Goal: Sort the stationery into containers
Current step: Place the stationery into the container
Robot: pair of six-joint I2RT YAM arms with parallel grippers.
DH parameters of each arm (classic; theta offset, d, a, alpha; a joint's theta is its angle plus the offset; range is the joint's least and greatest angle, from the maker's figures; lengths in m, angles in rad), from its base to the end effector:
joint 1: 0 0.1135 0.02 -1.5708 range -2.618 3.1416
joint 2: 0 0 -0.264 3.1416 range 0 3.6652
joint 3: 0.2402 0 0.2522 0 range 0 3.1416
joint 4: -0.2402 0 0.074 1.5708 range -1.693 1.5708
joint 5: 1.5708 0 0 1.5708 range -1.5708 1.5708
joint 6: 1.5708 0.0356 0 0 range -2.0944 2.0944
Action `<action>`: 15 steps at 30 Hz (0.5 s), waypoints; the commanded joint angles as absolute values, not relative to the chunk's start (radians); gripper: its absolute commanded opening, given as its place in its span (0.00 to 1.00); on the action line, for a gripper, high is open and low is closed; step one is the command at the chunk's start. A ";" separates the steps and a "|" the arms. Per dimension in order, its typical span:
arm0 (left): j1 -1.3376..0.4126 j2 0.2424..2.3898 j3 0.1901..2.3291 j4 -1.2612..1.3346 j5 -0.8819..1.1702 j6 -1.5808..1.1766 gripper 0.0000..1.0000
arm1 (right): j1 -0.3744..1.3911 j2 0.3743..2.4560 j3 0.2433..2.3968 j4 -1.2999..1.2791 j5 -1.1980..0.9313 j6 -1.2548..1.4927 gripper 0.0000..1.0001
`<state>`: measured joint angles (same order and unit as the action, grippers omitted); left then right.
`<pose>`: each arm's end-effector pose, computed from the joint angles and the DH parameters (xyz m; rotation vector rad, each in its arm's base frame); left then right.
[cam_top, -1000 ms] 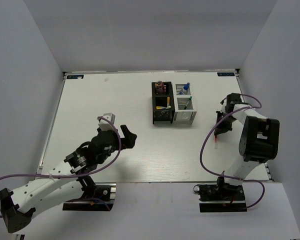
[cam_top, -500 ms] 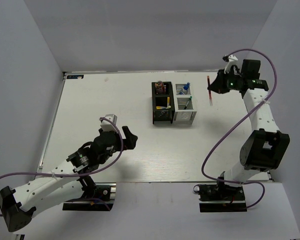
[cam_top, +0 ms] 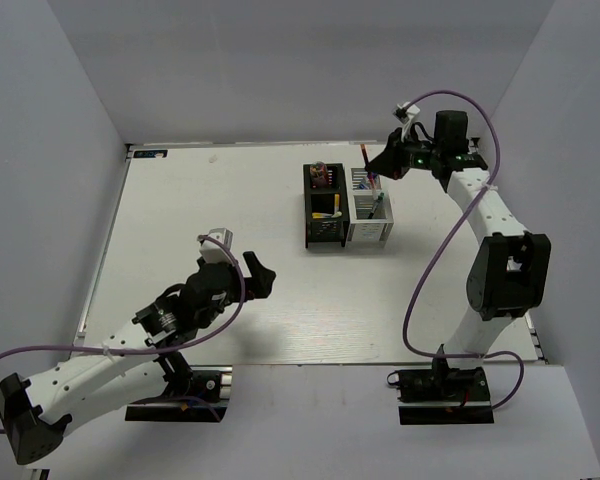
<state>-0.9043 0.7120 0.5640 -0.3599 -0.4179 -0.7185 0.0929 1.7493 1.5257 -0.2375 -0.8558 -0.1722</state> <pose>0.1130 -0.1202 0.2574 -0.0647 2.0806 -0.5791 0.4020 0.0644 0.3342 -0.7736 1.7895 0.8089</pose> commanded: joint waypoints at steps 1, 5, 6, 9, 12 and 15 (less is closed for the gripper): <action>-0.900 0.684 0.555 -0.373 -0.411 -0.739 1.00 | 0.098 1.772 1.523 -0.152 -0.862 -0.190 0.00; -0.900 0.664 0.546 -0.382 -0.411 -0.750 1.00 | 0.106 1.770 1.471 -0.186 -0.856 -0.259 0.02; -0.900 0.664 0.546 -0.382 -0.411 -0.750 1.00 | 0.107 1.769 1.457 -0.196 -0.856 -0.273 0.10; -0.900 0.664 0.537 -0.382 -0.411 -0.750 1.00 | 0.110 1.770 1.436 -0.228 -0.864 -0.304 0.25; -0.900 0.673 0.537 -0.373 -0.411 -0.750 1.00 | 0.115 1.763 1.425 -0.265 -0.861 -0.347 0.34; -0.900 0.692 0.537 -0.373 -0.411 -0.750 1.00 | 0.118 1.738 1.424 -0.282 -0.851 -0.362 0.47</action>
<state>-0.9043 0.6838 0.5449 -0.3740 -0.4175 -0.7437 0.1089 1.7756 1.4246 -0.2600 -0.8436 -0.3092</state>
